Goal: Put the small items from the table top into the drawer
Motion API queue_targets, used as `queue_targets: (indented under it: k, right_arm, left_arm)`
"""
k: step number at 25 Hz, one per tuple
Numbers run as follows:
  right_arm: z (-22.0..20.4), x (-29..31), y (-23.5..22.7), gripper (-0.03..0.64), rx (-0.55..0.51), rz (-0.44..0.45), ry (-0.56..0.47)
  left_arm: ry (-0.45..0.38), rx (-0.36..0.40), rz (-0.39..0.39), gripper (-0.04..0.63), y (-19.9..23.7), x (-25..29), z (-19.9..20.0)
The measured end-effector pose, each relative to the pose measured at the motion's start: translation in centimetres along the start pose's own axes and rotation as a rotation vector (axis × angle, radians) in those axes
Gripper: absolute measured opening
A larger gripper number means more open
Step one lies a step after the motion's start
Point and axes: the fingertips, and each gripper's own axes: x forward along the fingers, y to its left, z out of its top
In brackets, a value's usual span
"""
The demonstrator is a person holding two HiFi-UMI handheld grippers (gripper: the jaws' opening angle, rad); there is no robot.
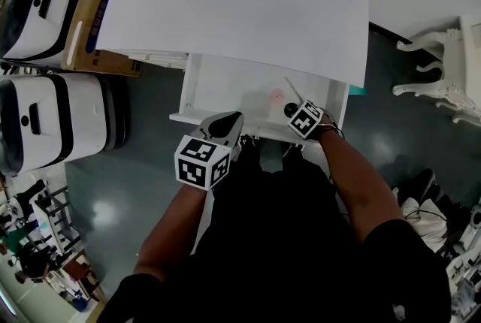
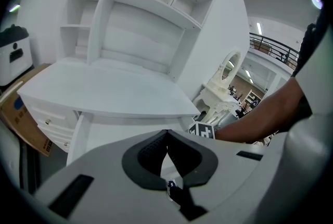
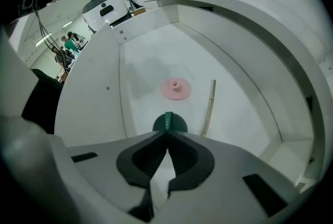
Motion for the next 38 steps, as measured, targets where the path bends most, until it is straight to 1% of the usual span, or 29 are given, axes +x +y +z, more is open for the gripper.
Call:
queue_targets:
  k: [5, 11, 16, 20, 26, 28, 30, 36, 38]
  right_arm:
    - [0.1, -0.2, -0.2, 0.032, 0.010, -0.017, -0.013]
    - [0.9, -0.7, 0.0, 0.037, 0.058, 0.008, -0.072]
    - [1.1, -1.7, -0.7, 0.041, 0.082, -0.037, -0.092]
    - [1.1, -3.1, -1.8, 0.041, 0.161, -0.097, -0.134]
    - [0.4, -5.3, -2.5, 0.040, 0.259, -0.158, -0.185]
    - [0.7, -6.5, -2.3, 0.040, 0.302, -0.169, -0.221]
    - [1.3, -7.9, -2.0, 0.039, 0.353, -0.158, -0.278]
    - [4.2, -14.2, 0.0, 0.031, 0.536, -0.122, -0.521]
    - [5.5, -16.9, 1.0, 0.028, 0.573, -0.128, -0.601]
  left_arm:
    - [0.006, -0.005, -0.001, 0.003, 0.1, -0.2, -0.4]
    - [0.023, -0.011, 0.000, 0.003, 0.6, -0.2, -1.1]
    - [0.011, 0.000, -0.018, 0.003, 0.9, -0.2, -0.4]
    - [-0.009, 0.026, -0.050, 0.003, 0.8, -0.2, 0.5]
    - [-0.017, 0.066, -0.110, 0.003, 0.4, -0.3, 1.4]
    - [-0.020, 0.080, -0.122, 0.003, 0.5, -0.4, 1.8]
    - [-0.028, 0.092, -0.134, 0.003, 0.6, -0.5, 2.3]
    - [-0.040, 0.139, -0.189, 0.003, -0.3, -1.2, 3.4]
    - [-0.050, 0.159, -0.213, 0.003, -0.8, -1.7, 3.8]
